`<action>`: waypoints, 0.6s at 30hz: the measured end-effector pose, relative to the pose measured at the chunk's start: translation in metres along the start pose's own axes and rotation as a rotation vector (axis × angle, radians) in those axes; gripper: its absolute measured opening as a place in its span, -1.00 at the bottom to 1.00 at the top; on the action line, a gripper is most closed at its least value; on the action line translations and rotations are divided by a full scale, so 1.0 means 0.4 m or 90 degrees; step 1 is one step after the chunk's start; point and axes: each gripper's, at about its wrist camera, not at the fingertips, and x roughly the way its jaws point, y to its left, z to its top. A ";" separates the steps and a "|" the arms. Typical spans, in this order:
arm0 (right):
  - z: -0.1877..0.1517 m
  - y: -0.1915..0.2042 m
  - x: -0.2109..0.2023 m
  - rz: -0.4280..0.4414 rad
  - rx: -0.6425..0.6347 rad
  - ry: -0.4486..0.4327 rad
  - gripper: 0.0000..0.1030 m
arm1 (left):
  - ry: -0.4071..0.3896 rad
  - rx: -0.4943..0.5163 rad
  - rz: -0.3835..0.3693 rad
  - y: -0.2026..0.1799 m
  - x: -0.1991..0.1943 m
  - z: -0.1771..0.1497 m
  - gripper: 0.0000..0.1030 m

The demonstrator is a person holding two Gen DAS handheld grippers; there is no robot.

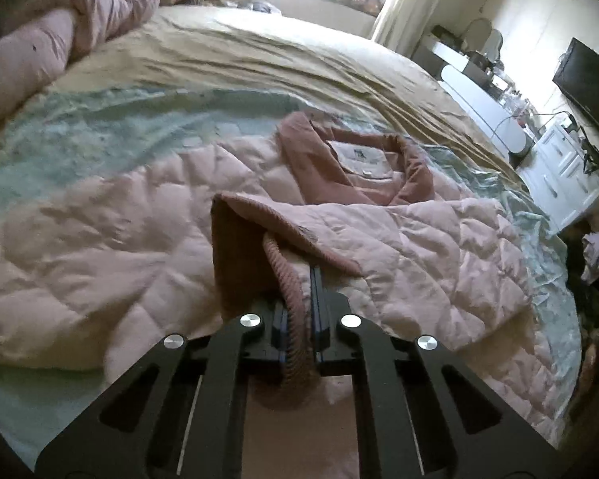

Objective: Fold large clothes
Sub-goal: 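Grasp the front panel edge with the left tool and fold it inward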

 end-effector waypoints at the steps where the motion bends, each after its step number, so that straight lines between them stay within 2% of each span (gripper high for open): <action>1: 0.010 -0.010 0.009 -0.003 0.003 0.002 0.58 | -0.001 0.003 0.006 0.004 -0.005 -0.004 -0.95; 5: 0.053 0.007 0.073 0.000 -0.008 0.023 0.58 | 0.014 0.007 0.025 0.016 0.010 -0.018 -0.95; 10: 0.082 0.067 0.171 0.037 -0.023 0.069 0.58 | 0.042 0.025 0.057 0.011 0.055 -0.041 -0.94; 14: 0.081 0.081 0.282 0.018 -0.026 0.128 0.58 | 0.057 0.024 0.066 0.022 0.077 -0.058 -0.91; 18: 0.042 0.064 0.360 -0.002 -0.011 0.176 0.59 | 0.065 0.030 0.066 0.024 0.100 -0.070 -0.86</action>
